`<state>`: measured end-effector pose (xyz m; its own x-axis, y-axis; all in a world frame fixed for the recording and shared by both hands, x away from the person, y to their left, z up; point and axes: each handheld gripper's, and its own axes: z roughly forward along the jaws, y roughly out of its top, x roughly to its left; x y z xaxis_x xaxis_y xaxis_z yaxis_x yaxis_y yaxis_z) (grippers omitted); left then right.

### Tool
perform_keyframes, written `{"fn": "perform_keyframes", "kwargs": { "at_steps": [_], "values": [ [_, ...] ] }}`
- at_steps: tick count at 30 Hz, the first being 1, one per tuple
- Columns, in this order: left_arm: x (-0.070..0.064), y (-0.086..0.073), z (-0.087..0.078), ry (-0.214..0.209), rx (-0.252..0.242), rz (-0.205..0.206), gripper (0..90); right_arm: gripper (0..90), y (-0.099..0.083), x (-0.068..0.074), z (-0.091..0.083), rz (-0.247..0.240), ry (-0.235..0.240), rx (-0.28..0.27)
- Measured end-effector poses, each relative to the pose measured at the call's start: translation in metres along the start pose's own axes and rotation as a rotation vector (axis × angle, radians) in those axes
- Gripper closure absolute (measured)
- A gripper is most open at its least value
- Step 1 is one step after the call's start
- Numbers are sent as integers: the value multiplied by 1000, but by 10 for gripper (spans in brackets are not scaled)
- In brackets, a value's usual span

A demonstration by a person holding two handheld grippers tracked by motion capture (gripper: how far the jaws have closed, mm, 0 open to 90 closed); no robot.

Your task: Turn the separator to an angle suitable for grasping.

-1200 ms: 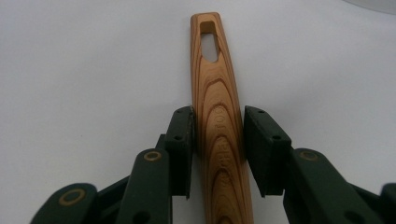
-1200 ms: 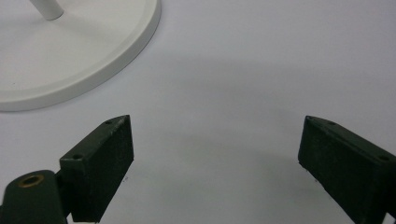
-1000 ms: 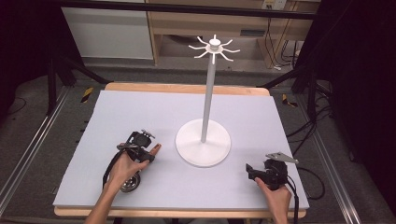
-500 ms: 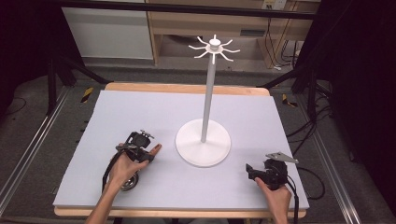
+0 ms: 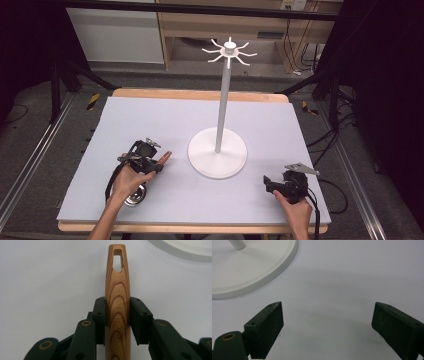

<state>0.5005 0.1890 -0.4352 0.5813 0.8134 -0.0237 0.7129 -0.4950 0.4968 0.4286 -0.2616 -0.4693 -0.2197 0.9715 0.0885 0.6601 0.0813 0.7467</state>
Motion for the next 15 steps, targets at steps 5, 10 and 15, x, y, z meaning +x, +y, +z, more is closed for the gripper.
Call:
{"fn": "perform_keyframes", "kwargs": {
  "at_steps": [5, 10, 15],
  "values": [
    [-1, 0, -14, -1, -62, 3, 675, 109, 0, 0, 0, 1, 1, -2],
    [-2, 0, -30, -2, -123, 4, 675, 110, 0, 0, -1, 0, 0, -8],
    [-4, -2, -45, -1, -196, 1, 675, 110, 0, 0, -1, 0, -1, -13]
  ]
}}
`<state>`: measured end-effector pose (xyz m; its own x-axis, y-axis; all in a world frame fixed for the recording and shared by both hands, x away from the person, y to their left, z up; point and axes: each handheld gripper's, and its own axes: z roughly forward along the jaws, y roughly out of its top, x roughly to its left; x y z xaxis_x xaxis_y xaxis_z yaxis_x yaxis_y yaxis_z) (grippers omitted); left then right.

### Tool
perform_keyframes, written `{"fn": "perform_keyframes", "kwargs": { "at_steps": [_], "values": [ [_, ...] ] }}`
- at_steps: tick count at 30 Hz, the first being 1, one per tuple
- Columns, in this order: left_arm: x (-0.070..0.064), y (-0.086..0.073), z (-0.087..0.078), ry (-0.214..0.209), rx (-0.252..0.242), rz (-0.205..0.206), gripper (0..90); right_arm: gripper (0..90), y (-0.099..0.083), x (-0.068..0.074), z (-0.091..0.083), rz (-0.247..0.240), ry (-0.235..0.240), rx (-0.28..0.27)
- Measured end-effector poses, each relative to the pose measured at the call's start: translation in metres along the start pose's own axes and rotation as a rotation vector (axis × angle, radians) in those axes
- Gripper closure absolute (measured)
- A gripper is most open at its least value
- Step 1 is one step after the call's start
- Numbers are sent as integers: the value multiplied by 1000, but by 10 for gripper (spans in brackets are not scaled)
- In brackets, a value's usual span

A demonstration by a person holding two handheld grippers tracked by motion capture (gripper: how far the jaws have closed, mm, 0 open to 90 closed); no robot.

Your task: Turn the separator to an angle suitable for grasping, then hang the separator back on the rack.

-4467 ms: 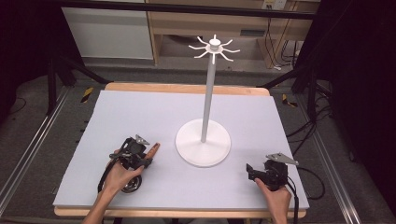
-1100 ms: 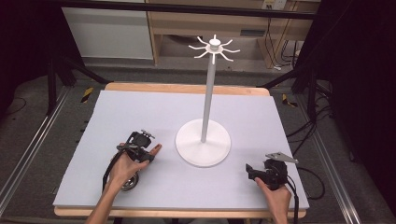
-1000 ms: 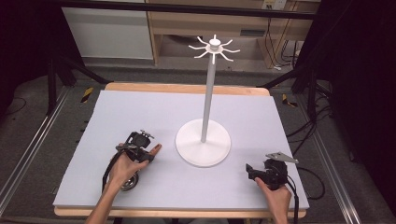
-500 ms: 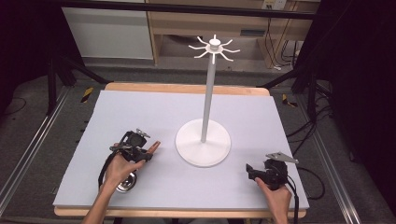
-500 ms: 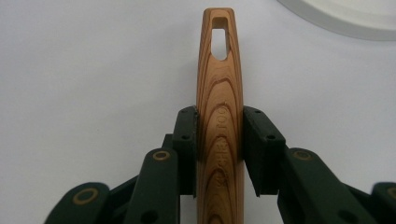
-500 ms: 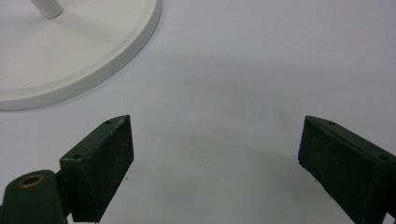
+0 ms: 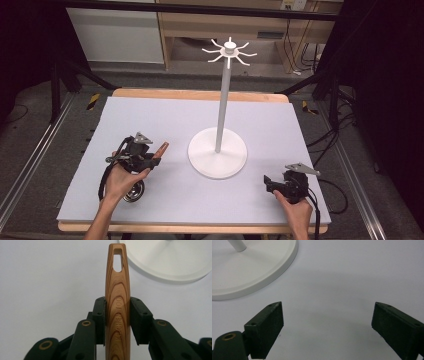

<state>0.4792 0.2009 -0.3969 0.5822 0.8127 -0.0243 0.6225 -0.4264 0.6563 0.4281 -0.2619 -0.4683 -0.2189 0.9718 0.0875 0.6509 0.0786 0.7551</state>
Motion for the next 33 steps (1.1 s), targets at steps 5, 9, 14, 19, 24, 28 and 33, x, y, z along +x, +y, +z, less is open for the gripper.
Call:
{"fn": "perform_keyframes", "kwargs": {
  "at_steps": [5, 9, 14, 19, 24, 28, 33],
  "values": [
    [-2, 1, -15, 0, -101, 1, 675, 110, 0, 0, 0, 6, 0, -4],
    [-3, 0, -27, -7, -175, -6, 675, 110, 0, 0, -1, 9, -3, -10],
    [-7, 0, -44, 9, -301, -17, 674, 118, 0, 1, -1, 2, -5, -14],
    [-12, -1, -58, 13, -413, -19, 674, 118, 0, 1, -2, 12, -6, -13],
    [-16, -1, -68, 16, -479, -18, 673, 118, 0, 1, -2, 2, -6, -13],
    [-18, 0, -76, 5, -530, -23, 673, 118, 1, 1, -2, 1, -7, -18],
    [-17, 4, -82, -24, -561, -29, 673, 119, 0, 1, -3, 17, -12, -19]
  ]
}}
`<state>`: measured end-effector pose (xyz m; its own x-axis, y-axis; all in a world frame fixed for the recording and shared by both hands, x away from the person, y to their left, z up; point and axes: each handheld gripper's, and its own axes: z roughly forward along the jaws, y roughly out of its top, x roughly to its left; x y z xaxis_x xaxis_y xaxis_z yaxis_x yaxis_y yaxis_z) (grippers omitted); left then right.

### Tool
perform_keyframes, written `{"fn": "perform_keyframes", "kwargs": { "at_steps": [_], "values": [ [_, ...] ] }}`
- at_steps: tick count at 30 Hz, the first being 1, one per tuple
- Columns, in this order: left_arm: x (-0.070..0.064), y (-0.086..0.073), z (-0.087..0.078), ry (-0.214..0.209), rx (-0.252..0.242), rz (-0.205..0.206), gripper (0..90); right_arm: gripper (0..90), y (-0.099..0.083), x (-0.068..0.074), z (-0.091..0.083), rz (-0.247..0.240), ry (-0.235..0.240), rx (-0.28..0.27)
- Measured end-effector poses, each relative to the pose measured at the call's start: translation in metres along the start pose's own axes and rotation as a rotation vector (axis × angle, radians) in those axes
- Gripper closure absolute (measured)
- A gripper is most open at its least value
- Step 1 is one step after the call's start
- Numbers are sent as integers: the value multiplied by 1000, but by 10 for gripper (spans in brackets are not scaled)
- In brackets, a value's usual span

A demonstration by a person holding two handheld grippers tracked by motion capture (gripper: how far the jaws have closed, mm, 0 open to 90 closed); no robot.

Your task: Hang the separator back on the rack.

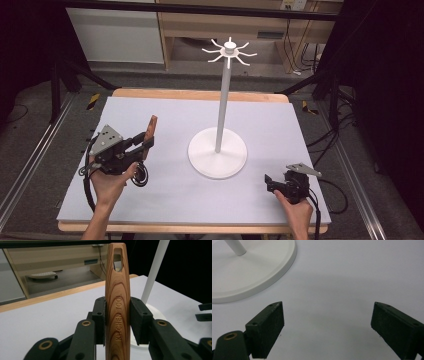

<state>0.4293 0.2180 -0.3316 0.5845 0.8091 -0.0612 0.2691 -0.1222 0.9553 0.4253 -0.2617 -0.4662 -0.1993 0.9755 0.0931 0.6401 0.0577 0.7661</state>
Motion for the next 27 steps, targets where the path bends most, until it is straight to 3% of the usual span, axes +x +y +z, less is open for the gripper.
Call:
{"fn": "perform_keyframes", "kwargs": {
  "at_steps": [14, 27],
  "values": [
    [-2, 26, -2, -45, -83, -21, 673, 118, -1, -1, 0, -11, -3, -12],
    [-17, 59, 5, -68, -114, 23, 673, 119, 0, -1, 1, -21, -6, -9]
  ]
}}
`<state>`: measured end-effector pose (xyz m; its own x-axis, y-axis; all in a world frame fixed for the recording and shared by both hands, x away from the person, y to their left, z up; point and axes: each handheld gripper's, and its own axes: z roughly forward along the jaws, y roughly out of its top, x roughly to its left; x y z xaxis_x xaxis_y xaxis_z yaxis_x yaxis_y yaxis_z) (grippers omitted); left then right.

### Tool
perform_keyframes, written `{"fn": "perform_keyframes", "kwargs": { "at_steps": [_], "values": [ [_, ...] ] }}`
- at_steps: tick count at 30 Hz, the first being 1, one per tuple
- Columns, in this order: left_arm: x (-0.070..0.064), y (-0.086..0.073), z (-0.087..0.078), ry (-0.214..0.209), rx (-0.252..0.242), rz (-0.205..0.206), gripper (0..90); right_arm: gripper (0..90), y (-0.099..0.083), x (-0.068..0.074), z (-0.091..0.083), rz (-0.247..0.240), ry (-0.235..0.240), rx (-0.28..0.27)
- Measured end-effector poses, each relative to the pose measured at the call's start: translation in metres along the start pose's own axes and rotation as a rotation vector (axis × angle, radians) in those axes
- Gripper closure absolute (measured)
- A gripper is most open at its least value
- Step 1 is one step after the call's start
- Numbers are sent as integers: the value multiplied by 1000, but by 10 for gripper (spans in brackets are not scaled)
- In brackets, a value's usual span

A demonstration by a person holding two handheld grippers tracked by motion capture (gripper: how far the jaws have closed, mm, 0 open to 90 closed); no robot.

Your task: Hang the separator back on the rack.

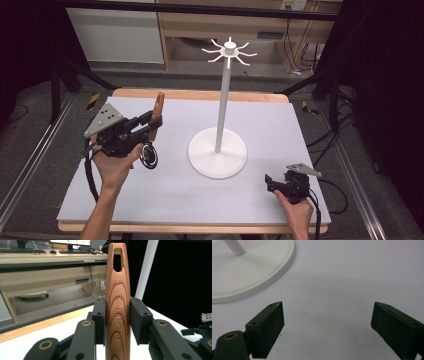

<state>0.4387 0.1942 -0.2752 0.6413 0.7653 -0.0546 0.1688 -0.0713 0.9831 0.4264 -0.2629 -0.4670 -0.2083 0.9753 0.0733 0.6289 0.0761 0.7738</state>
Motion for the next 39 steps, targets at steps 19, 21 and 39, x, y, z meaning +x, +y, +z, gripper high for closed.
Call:
{"fn": "perform_keyframes", "kwargs": {
  "at_steps": [19, 21, 39],
  "values": [
    [-17, 41, 12, -45, -29, 45, 674, 119, 0, 2, 1, 1, 0, 4],
    [-20, 45, 13, -48, -31, 48, 674, 119, 0, 2, 1, -2, 1, 6],
    [-31, 65, 22, -76, -65, 60, 673, 119, 0, 2, 0, 0, 1, 4]
  ]
}}
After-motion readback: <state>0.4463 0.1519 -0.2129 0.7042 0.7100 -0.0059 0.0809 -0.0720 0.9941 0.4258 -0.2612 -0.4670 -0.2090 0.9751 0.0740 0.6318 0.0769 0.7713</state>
